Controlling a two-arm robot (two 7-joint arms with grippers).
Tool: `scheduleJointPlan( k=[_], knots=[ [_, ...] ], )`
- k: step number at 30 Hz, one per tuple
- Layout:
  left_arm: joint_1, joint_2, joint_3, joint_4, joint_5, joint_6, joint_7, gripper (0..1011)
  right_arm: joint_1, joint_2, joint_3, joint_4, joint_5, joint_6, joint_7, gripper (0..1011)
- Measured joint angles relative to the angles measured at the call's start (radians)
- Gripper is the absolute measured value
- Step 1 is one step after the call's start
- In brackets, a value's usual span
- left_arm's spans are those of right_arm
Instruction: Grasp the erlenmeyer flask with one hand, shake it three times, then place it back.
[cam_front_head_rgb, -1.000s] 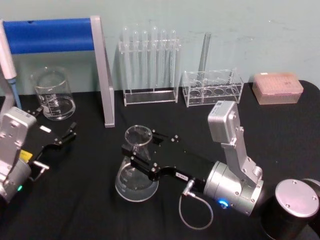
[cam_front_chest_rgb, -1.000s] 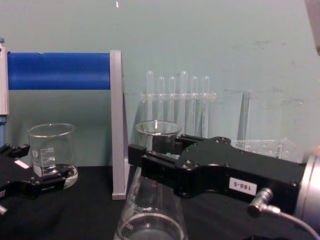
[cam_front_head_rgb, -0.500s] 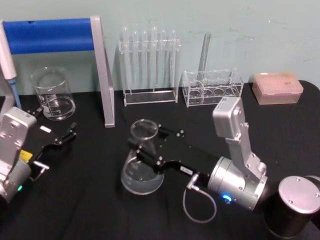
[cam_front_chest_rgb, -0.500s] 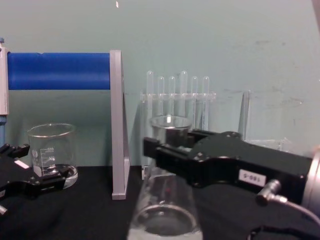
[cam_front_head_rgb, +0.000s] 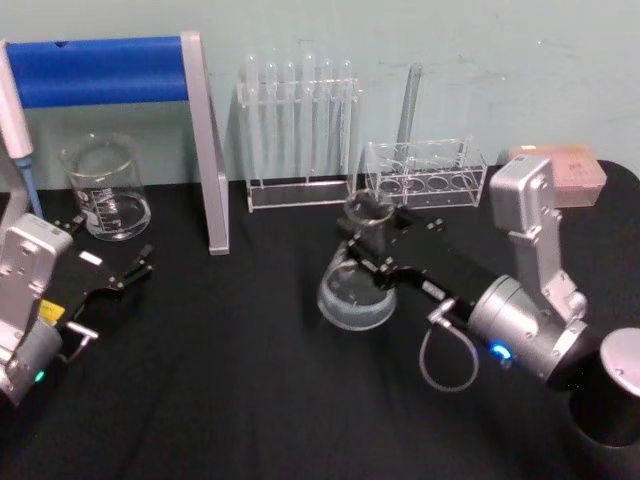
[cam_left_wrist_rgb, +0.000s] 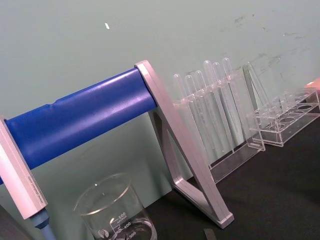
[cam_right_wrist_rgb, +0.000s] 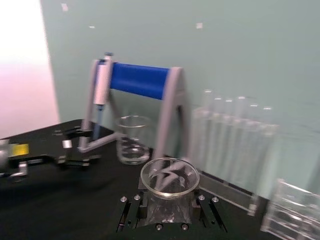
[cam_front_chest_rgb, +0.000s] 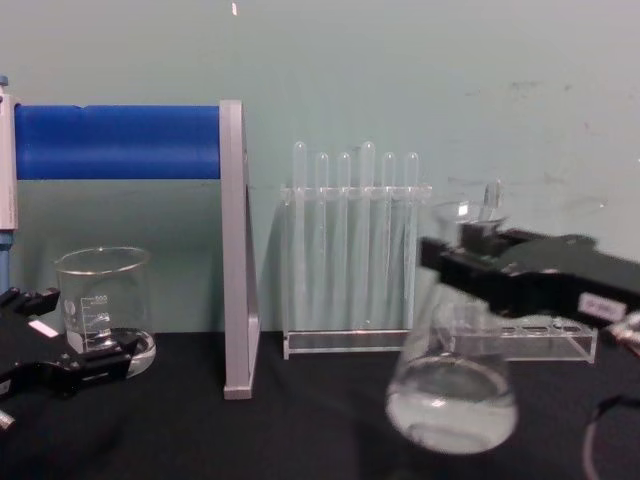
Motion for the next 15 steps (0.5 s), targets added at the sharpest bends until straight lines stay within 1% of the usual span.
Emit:
scheduleJointPlan(
  k=[1, 3, 4, 6, 9, 11, 15],
  knots=[
    [0.000, 0.000, 0.000, 0.000, 0.000, 0.000, 0.000, 1001, -0.001, 0.000, 0.017, 0.004, -0.003, -0.002, -0.010, 456],
    [0.000, 0.000, 0.000, 0.000, 0.000, 0.000, 0.000, 1001, -0.004, -0.001, 0.039, 0.008, -0.006, -0.004, -0.024, 456],
    [0.000, 0.000, 0.000, 0.000, 0.000, 0.000, 0.000, 1001, -0.004, -0.001, 0.039, 0.008, -0.006, -0.004, -0.024, 456],
    [0.000, 0.000, 0.000, 0.000, 0.000, 0.000, 0.000, 1001, -0.008, -0.001, 0.068, 0.013, -0.012, -0.005, -0.039, 456],
    [0.000, 0.000, 0.000, 0.000, 0.000, 0.000, 0.000, 1001, -0.012, -0.002, 0.085, 0.017, -0.015, -0.005, -0.047, 456],
    [0.000, 0.000, 0.000, 0.000, 0.000, 0.000, 0.000, 1001, -0.017, -0.004, 0.107, 0.020, -0.021, -0.005, -0.057, 456],
    [0.000, 0.000, 0.000, 0.000, 0.000, 0.000, 0.000, 1001, -0.023, -0.006, 0.129, 0.022, -0.027, -0.004, -0.064, 456]
  ],
)
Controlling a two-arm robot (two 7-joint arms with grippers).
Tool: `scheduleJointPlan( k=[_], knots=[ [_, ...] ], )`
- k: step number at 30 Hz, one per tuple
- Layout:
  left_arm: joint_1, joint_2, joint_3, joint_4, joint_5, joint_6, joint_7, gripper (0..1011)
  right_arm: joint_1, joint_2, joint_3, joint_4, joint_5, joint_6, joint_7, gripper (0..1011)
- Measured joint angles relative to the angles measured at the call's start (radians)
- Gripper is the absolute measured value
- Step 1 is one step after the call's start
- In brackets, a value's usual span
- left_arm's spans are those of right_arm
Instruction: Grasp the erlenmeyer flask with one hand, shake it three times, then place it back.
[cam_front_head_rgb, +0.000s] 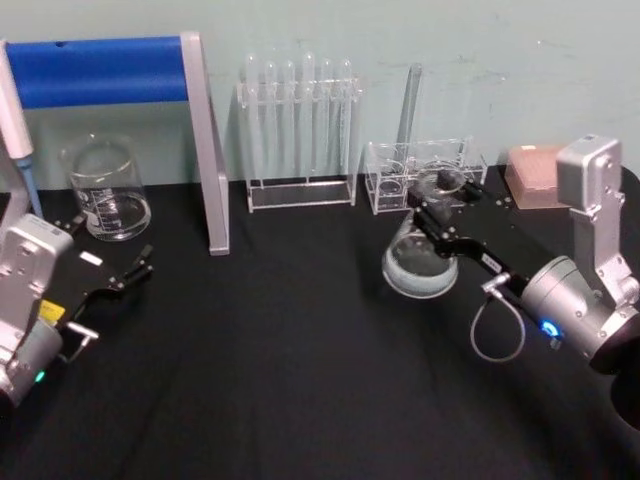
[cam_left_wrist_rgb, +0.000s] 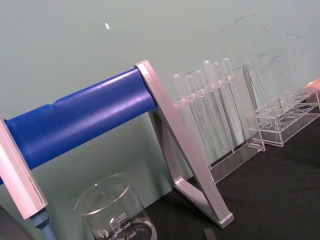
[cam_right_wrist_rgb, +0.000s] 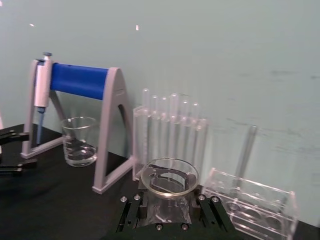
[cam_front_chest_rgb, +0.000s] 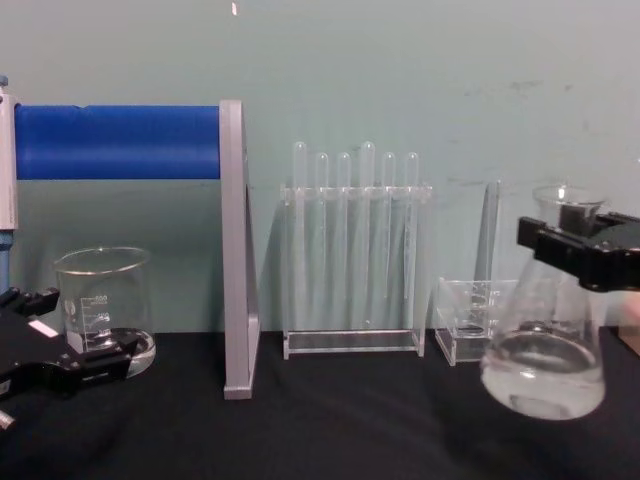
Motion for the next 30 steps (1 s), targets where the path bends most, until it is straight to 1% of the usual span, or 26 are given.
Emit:
scheduleJointPlan(
  k=[8, 13, 16, 19, 22, 24, 29, 30],
  knots=[
    [0.000, 0.000, 0.000, 0.000, 0.000, 0.000, 0.000, 1001, -0.008, -0.007, 0.030, 0.001, -0.011, 0.004, -0.005, 457],
    [0.000, 0.000, 0.000, 0.000, 0.000, 0.000, 0.000, 1001, -0.010, -0.013, 0.034, 0.000, -0.015, 0.007, 0.002, 456],
    [0.000, 0.000, 0.000, 0.000, 0.000, 0.000, 0.000, 1001, -0.010, -0.019, 0.029, -0.004, -0.016, 0.008, 0.012, 456],
    [0.000, 0.000, 0.000, 0.000, 0.000, 0.000, 0.000, 1001, -0.009, -0.024, 0.019, -0.009, -0.016, 0.010, 0.024, 456],
    [0.000, 0.000, 0.000, 0.000, 0.000, 0.000, 0.000, 1001, -0.008, -0.030, -0.003, -0.019, -0.013, 0.012, 0.043, 456],
    [0.000, 0.000, 0.000, 0.000, 0.000, 0.000, 0.000, 1001, -0.007, -0.031, -0.009, -0.021, -0.012, 0.012, 0.048, 456],
    [0.000, 0.000, 0.000, 0.000, 0.000, 0.000, 0.000, 1001, 0.001, -0.038, -0.059, -0.030, -0.006, 0.014, 0.082, 456],
    [0.000, 0.000, 0.000, 0.000, 0.000, 0.000, 0.000, 1001, 0.001, -0.038, -0.059, -0.030, -0.006, 0.014, 0.082, 456]
  ],
)
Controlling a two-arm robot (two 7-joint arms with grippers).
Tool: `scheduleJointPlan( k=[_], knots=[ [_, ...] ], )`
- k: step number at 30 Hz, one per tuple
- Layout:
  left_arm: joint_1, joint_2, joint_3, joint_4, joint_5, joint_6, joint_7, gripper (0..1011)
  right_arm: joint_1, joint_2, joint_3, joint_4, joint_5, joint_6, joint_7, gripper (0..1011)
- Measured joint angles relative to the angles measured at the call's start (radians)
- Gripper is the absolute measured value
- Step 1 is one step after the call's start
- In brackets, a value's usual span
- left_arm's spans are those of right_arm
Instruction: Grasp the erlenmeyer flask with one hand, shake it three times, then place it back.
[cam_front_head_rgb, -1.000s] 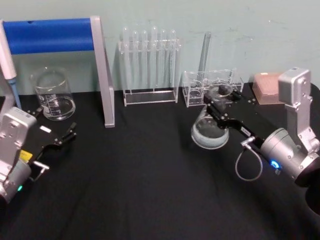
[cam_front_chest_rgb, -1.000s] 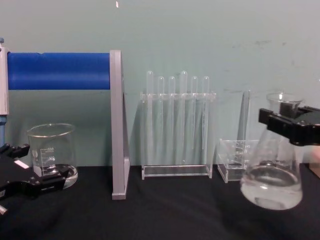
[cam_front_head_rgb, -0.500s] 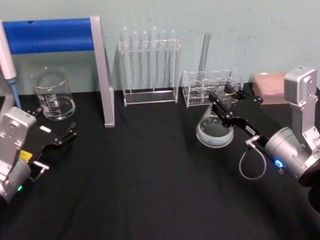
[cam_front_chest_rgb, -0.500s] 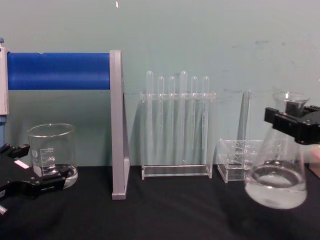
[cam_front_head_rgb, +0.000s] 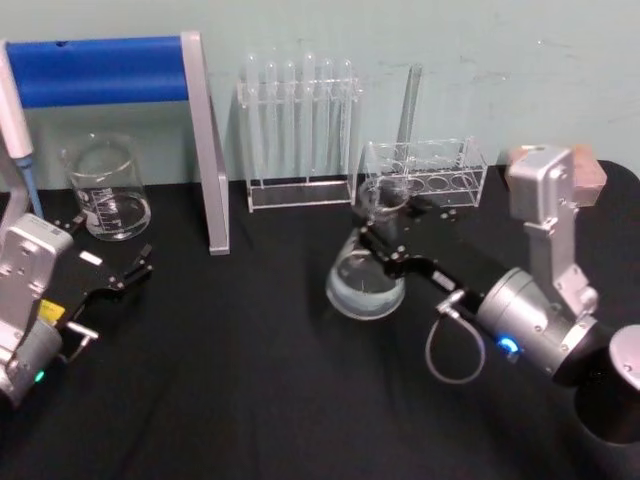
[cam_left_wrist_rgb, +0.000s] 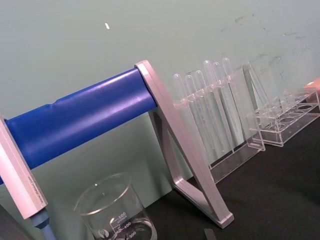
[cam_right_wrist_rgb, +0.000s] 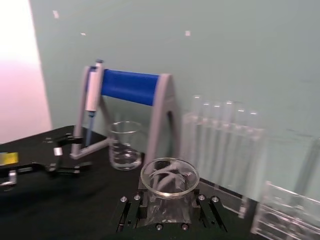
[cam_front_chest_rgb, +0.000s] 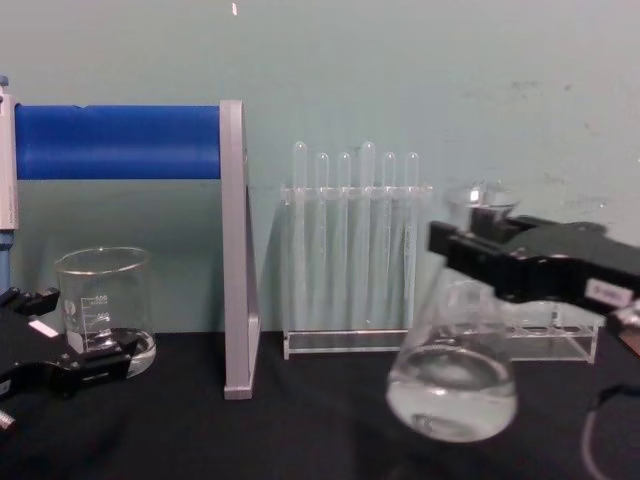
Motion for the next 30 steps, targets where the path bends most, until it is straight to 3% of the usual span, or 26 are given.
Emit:
scheduleJointPlan(
  k=[16, 30],
  knots=[
    [0.000, 0.000, 0.000, 0.000, 0.000, 0.000, 0.000, 1001, 0.010, 0.009, -0.133, -0.043, 0.018, 0.005, 0.077, 456],
    [0.000, 0.000, 0.000, 0.000, 0.000, 0.000, 0.000, 1001, 0.022, 0.024, -0.196, -0.056, 0.028, 0.010, 0.101, 456]
  ],
)
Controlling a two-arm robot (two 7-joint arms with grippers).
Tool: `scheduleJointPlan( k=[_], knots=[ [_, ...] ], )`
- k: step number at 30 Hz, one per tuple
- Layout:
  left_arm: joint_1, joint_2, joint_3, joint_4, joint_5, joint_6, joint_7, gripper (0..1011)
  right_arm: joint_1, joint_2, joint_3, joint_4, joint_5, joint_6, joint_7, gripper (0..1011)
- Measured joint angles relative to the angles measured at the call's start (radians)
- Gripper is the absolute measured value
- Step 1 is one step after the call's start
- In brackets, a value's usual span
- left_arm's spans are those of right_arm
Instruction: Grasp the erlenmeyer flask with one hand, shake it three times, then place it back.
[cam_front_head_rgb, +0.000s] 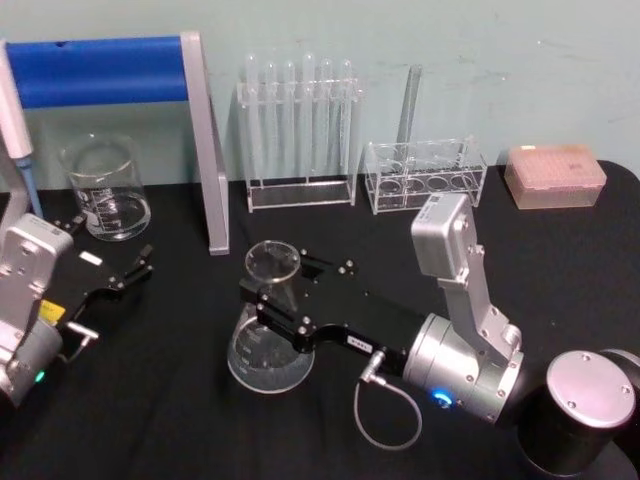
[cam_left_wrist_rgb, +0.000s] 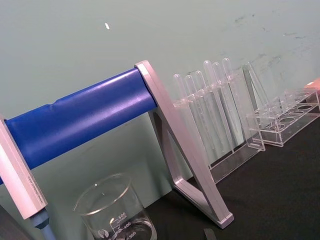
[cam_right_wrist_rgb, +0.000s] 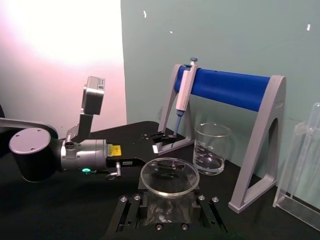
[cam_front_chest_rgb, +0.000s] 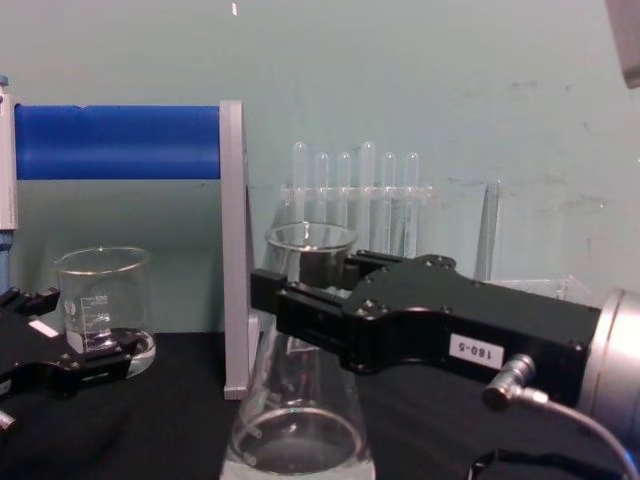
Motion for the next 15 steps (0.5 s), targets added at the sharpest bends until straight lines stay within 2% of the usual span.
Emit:
scheduleJointPlan(
  k=[5, 9, 15],
  knots=[
    [0.000, 0.000, 0.000, 0.000, 0.000, 0.000, 0.000, 1001, 0.004, 0.003, -0.002, 0.000, 0.003, 0.000, -0.004, 456],
    [0.000, 0.000, 0.000, 0.000, 0.000, 0.000, 0.000, 1001, 0.006, 0.007, 0.013, 0.009, 0.005, 0.000, -0.025, 457],
    [0.000, 0.000, 0.000, 0.000, 0.000, 0.000, 0.000, 1001, 0.007, 0.014, 0.068, 0.030, 0.005, -0.004, -0.072, 456]
  ],
)
